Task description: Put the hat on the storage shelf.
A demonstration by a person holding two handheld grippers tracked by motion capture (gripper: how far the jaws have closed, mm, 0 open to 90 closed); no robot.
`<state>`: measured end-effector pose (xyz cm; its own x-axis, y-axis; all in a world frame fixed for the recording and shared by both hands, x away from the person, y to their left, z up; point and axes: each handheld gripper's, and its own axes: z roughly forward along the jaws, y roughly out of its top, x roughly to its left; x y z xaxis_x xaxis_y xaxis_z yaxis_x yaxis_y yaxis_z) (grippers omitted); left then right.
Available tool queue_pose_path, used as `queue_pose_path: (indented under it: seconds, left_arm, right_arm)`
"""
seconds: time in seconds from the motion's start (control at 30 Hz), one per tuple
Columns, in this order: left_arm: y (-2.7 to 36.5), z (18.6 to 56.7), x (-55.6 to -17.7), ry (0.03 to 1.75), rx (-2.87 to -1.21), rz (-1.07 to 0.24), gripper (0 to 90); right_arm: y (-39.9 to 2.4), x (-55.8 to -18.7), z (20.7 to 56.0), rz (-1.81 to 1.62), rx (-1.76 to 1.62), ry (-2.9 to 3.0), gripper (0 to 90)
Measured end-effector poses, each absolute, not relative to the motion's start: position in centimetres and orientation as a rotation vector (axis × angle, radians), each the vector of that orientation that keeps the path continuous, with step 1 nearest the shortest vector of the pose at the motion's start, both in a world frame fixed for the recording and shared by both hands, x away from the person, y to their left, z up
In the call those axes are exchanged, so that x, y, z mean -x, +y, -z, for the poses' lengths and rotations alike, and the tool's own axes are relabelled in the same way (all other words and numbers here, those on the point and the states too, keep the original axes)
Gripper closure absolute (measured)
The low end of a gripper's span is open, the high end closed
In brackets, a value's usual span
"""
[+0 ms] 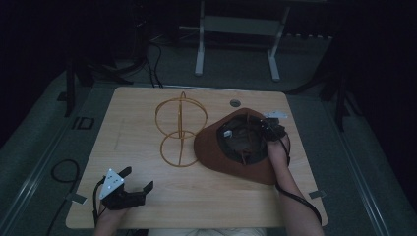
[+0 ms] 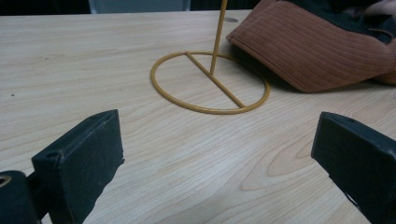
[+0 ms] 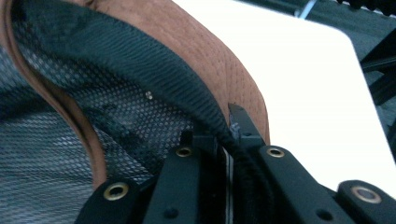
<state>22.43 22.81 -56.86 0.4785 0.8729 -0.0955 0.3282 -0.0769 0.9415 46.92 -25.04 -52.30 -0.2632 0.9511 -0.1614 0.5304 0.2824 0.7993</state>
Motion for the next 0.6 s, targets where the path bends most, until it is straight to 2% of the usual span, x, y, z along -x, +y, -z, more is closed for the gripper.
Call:
queue_pose_path:
  seconds: [0.6]
  left_arm:
    - [22.5,56.0,-22.3,1.016,-1.648,-0.630,2.8]
  right_arm:
    - [-26.6,-42.4,45.8,-1.068,-1.284,1.743,84.3]
